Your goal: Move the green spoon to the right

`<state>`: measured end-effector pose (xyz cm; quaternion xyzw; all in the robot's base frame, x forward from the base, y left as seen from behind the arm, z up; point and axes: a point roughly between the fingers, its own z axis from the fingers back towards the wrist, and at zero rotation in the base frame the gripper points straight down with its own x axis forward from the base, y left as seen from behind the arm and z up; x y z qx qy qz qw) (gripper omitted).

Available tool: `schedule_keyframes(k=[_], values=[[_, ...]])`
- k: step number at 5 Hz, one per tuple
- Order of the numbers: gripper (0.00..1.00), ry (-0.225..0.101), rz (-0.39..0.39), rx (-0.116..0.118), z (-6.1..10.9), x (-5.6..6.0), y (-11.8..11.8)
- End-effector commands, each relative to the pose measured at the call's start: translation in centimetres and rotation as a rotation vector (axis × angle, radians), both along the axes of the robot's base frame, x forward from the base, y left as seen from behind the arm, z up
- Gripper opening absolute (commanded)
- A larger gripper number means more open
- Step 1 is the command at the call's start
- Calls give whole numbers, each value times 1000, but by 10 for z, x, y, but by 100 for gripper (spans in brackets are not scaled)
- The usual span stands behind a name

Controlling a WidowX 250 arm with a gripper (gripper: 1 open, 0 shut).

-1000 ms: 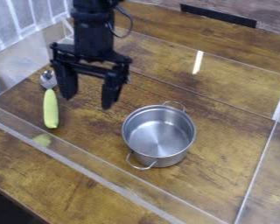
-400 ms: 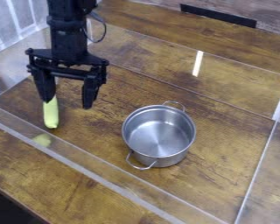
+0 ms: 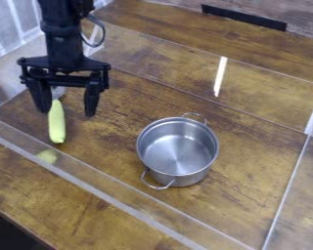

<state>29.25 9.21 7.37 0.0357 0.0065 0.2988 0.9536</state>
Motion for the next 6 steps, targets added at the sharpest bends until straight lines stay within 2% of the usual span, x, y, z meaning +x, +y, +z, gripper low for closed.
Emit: schedule_keyframes(k=[1,3,4,6], values=[[100,-71,47,27,3,12,19],[100,-92,74,37,-20,23,32],[100,-88,108,42,-27,29,35],[100,-90,-16,26,-29,31,37]])
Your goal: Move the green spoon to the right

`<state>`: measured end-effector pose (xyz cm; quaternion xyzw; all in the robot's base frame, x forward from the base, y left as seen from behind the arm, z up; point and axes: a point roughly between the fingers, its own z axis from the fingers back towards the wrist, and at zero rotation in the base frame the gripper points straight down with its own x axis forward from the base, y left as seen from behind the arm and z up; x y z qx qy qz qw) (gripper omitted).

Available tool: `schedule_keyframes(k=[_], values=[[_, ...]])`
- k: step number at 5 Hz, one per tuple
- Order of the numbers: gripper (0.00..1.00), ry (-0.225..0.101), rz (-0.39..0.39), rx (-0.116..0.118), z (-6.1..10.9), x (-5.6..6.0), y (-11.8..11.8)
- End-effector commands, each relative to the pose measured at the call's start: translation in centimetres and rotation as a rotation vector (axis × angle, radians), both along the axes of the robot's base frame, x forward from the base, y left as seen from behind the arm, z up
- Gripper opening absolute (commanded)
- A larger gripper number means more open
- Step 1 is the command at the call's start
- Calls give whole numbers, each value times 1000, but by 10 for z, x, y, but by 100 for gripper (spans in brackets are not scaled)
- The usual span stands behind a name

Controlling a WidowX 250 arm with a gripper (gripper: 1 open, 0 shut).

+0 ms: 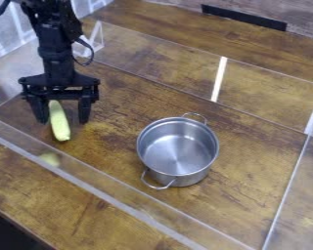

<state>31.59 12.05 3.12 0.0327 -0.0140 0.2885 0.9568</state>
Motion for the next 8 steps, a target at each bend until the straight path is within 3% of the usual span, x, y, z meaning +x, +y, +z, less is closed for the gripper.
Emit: schedule_keyframes(k=[1,3,5,6,8], values=[[100,-48,69,16,17,13,14],[100,-40,206,13,22,15,23],[100,-34,179,6,11,2,22],[0,-33,178,6,13,1,13],[0,-38,68,21,25,10,5]])
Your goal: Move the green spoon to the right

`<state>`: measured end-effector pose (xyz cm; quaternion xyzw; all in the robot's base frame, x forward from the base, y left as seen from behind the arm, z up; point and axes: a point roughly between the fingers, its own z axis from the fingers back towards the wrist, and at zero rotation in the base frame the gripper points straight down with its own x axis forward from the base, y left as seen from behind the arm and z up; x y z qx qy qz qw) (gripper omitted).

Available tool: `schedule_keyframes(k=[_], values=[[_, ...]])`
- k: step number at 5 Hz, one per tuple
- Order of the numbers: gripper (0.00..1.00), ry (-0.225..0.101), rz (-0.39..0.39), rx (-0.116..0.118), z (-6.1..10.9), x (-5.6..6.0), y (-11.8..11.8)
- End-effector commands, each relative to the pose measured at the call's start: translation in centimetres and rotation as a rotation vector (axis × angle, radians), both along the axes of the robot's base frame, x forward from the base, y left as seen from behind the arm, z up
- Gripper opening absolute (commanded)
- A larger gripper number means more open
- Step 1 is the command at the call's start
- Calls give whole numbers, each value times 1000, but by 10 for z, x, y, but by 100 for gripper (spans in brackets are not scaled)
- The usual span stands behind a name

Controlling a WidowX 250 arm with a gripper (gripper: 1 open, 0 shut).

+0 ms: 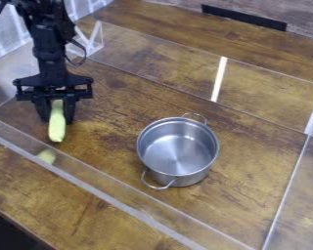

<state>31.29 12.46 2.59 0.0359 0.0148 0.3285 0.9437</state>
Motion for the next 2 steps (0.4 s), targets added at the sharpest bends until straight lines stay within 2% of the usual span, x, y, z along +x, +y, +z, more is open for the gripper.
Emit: schedule_keyframes(k=[1,2], values=[[0,-95,-2,47,37,14,-2],[0,-94,11,54,42,14,-5]])
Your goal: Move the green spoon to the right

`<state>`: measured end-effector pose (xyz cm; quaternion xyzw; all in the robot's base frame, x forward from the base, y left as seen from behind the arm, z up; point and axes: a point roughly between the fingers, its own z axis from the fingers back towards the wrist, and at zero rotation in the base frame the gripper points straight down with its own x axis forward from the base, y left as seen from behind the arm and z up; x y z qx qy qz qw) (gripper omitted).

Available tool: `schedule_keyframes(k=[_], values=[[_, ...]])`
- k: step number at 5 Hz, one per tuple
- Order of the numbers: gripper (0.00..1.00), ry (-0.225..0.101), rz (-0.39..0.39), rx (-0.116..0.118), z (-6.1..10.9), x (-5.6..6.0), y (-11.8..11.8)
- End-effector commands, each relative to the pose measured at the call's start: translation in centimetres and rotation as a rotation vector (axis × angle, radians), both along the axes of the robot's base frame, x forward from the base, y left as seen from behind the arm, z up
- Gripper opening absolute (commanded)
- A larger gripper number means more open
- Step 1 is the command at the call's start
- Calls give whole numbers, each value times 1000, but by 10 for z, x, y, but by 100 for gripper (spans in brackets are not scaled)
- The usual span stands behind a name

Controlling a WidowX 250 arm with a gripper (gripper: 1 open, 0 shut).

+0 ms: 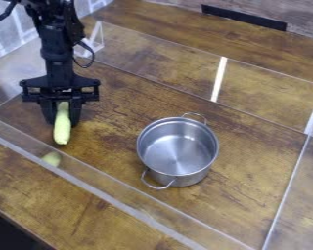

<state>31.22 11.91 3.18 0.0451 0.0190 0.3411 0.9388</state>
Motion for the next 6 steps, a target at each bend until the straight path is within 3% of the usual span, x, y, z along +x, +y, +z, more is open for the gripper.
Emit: schedule_keyframes(k=[1,4,5,6], values=[[0,-110,-97,39,51,15,-1],[0,-155,-313,-12,96,21,-16],[0,-161,-374,-22,100,22,-26],[0,-164,-380,-27,83,33,-33]])
